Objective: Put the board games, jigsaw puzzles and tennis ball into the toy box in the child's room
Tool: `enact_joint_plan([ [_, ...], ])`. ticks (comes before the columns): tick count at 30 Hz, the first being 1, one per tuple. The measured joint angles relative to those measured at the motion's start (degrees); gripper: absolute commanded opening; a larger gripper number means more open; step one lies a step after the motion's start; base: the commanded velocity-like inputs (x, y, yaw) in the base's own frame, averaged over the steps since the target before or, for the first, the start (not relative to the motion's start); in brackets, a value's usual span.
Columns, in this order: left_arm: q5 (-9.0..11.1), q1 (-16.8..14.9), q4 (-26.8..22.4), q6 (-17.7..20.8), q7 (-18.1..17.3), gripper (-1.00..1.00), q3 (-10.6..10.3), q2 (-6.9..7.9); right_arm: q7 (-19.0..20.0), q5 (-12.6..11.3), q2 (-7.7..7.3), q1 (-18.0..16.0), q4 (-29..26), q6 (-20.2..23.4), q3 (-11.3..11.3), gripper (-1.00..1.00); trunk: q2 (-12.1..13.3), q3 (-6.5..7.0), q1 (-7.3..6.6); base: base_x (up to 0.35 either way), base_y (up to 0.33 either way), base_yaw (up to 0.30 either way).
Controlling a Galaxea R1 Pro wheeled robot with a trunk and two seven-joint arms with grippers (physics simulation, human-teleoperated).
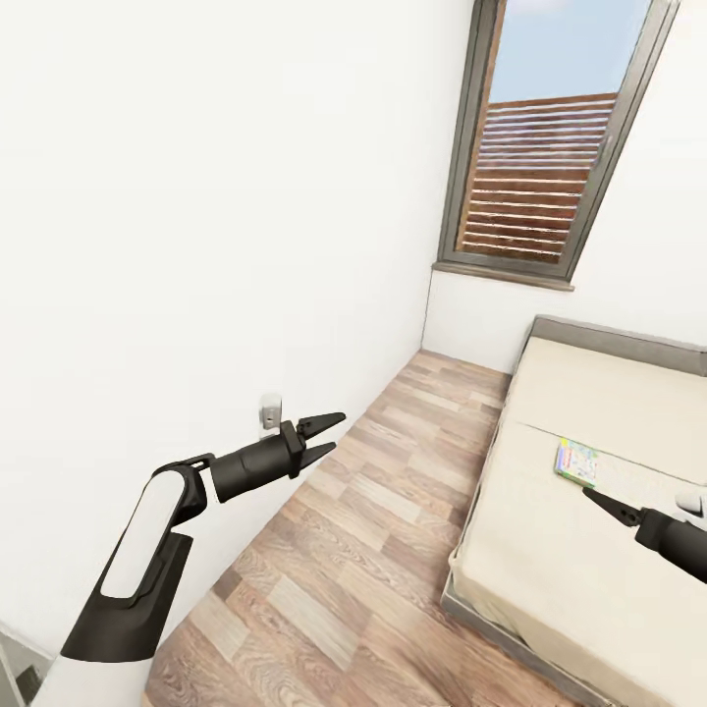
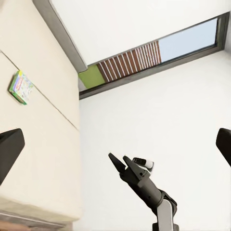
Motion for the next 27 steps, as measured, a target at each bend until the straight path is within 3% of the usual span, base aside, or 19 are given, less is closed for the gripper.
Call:
enact_joint_plan([
  [14,-0.18,0.00,0.02,-0.14,-0.05,1.00,-0.05,0.00,0.00,0.06,-0.03,0.00,-0.02,-0.04,-0.11,1.00,0.00,0.37,-0.01,0.089,-0.077,-0.264],
  [27,-0.25,0.03,0.03,-0.24,-0.07,1.00,-0.07,-0.05,0.00,0.07,0.00,0.04,-0.03,-0.08,-0.16,1.00,0.00,0.46,-0.02,0.205,-0.189,-0.072],
])
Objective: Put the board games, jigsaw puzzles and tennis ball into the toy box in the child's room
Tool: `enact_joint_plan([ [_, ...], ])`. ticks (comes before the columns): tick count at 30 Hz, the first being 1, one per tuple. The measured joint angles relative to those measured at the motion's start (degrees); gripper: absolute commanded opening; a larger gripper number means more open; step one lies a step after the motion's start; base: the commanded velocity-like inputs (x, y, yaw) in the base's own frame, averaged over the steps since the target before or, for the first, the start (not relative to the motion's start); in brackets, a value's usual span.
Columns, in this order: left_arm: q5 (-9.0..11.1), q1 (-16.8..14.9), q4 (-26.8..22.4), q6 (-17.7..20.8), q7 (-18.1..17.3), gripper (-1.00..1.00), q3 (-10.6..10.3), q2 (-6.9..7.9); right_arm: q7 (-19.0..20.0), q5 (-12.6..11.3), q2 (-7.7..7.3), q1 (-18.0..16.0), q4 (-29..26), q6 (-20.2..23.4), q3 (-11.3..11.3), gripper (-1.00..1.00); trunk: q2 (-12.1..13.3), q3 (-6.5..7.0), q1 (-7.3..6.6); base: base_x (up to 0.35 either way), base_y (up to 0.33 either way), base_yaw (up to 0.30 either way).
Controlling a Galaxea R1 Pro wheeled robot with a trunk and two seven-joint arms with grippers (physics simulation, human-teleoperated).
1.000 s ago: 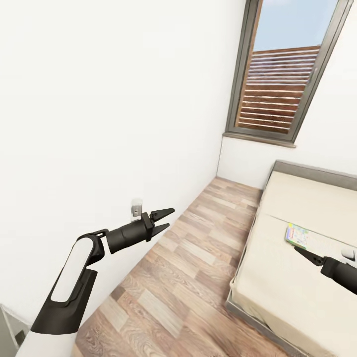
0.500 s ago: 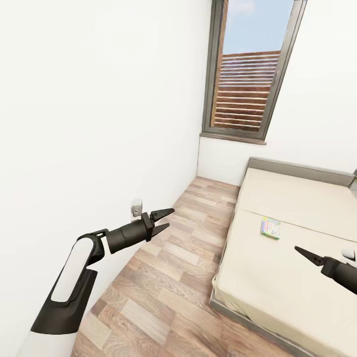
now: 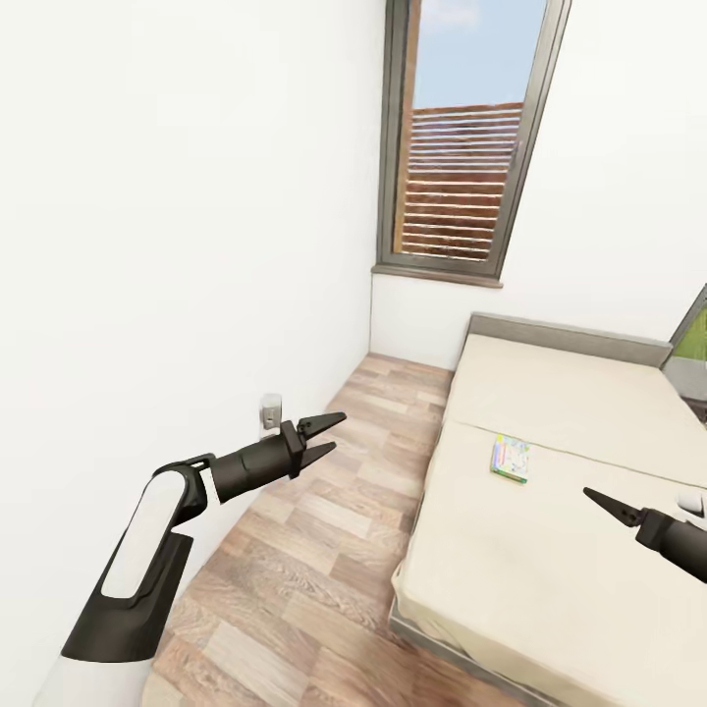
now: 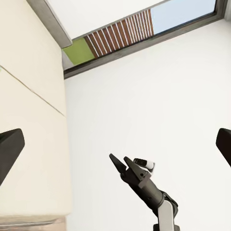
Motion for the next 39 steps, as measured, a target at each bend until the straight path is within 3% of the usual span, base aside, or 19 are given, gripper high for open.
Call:
enact_joint_plan([
  [12,-1.63,0.06,0.69,-0.02,-0.01,1.00,0.04,0.05,0.00,-0.02,-0.14,-0.01,0.01,-0.01,0.06,1.00,0.01,0.01,0.02,0.072,-0.067,-0.105],
  [32,-2.41,0.06,2.78,-0.01,0.04,1.00,0.18,0.15,0.01,-0.02,-0.37,0.00,0.02,0.05,0.07,1.00,0.01,0.01,0.02,0.006,-0.005,-0.266],
  [39,-3.80,0.06,3.15,0.06,0.11,1.00,0.31,0.54,0.00,-0.04,-0.67,-0.02,0.01,0.47,-0.04,1.00,0.01,0.01,0.02,0.000,0.000,-0.268],
])
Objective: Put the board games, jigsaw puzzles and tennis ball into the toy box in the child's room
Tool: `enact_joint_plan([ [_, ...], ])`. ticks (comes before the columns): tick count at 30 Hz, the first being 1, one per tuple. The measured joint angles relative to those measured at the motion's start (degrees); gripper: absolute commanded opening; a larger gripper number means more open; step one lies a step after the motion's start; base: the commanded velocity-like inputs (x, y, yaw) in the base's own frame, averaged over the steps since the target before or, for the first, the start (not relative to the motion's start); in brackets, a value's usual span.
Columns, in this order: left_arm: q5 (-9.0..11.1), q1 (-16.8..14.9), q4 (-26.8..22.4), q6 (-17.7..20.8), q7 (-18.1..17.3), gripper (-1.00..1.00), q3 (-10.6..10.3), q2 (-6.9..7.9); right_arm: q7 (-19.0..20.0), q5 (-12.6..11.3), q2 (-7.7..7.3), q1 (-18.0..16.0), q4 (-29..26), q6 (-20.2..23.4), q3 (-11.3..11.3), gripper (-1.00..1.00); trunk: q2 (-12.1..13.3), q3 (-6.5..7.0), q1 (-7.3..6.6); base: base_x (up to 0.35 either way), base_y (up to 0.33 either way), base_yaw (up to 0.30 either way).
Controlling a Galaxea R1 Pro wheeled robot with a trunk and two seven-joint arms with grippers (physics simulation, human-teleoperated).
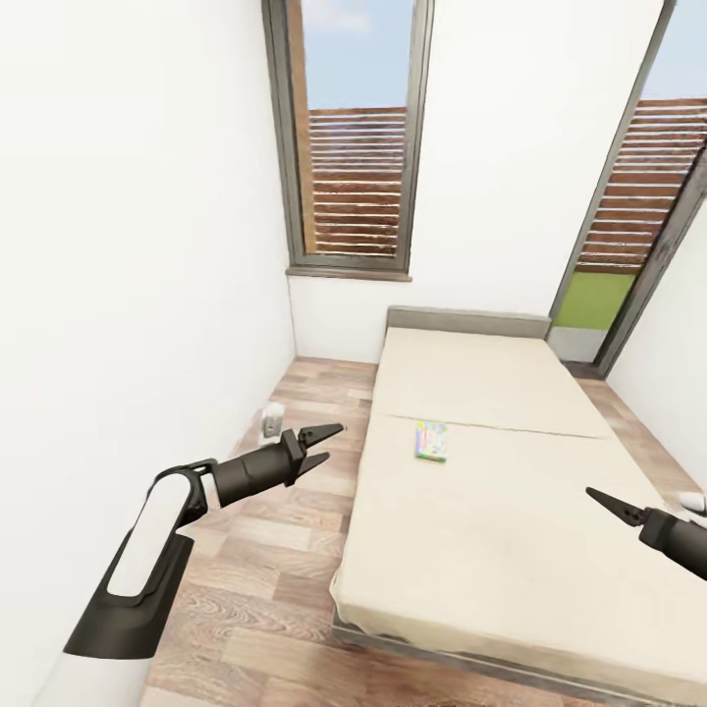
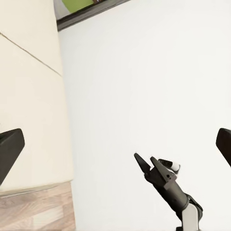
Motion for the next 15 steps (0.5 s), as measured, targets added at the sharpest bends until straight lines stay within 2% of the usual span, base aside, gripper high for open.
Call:
enact_joint_plan([
  [6,-0.69,0.01,0.19,0.03,-0.01,1.00,0.64,0.20,0.00,0.04,-0.03,-0.02,0.08,0.26,-0.13,1.00,0.00,-0.02,0.00,0.000,0.000,-0.139],
  [15,-1.03,0.04,0.24,0.08,-0.10,1.00,1.72,0.32,0.02,0.08,0.39,0.04,0.43,-0.10,-0.07,1.00,0.00,-0.02,0.00,0.000,0.000,-0.039],
])
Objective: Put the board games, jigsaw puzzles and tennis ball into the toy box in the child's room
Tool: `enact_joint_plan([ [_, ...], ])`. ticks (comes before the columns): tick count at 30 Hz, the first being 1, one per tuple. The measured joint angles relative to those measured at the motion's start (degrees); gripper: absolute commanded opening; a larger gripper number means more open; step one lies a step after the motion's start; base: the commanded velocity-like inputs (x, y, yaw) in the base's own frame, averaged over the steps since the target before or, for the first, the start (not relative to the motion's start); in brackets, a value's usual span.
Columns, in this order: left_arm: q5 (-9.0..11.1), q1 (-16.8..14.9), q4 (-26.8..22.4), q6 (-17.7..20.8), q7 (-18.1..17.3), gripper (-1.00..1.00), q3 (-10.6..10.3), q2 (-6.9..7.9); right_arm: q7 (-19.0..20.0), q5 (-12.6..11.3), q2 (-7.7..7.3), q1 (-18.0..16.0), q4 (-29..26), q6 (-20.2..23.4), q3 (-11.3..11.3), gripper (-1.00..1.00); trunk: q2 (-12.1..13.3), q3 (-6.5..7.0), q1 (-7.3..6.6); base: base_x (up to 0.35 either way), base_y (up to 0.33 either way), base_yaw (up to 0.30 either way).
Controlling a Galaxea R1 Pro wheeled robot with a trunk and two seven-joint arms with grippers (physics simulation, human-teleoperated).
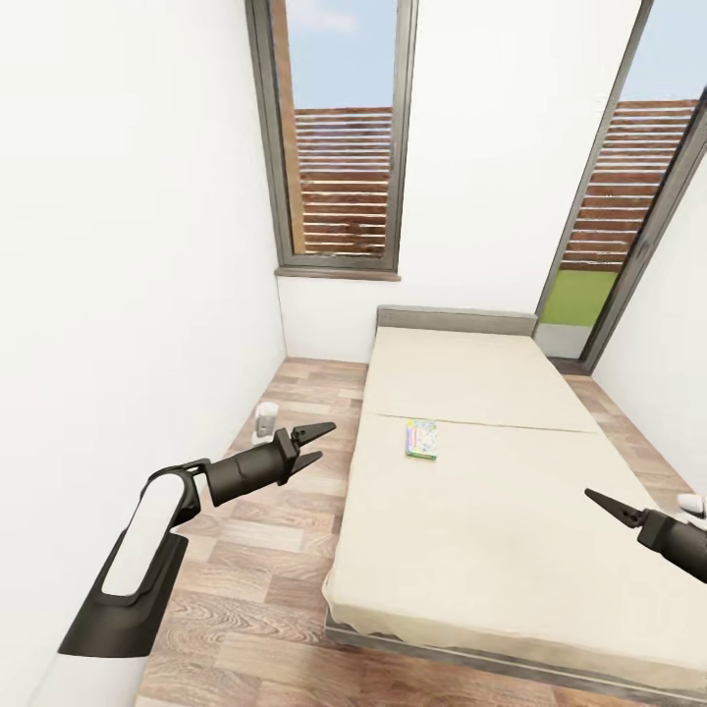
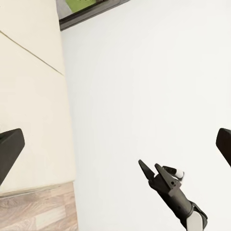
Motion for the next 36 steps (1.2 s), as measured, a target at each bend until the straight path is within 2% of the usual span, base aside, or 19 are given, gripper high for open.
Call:
enact_joint_plan([
  [11,-0.16,0.05,0.01,-0.02,-0.02,1.00,0.15,0.01,0.14,0.03,-0.16,0.07,0.24,-0.22,0.02,1.00,0.00,0.00,0.00,0.013,0.003,-0.005],
  [27,-0.25,0.06,0.09,-0.07,-0.03,1.00,0.16,0.02,0.23,-0.06,-0.20,0.10,-0.16,0.19,0.70,1.00,0.00,0.00,-0.01,0.177,0.117,-0.001],
  [36,-0.24,0.05,0.10,-0.08,-0.03,1.00,0.15,-0.04,0.17,-0.07,-0.05,0.11,-0.23,0.30,1.31,1.00,0.00,0.00,0.00,0.057,0.041,-0.022],
])
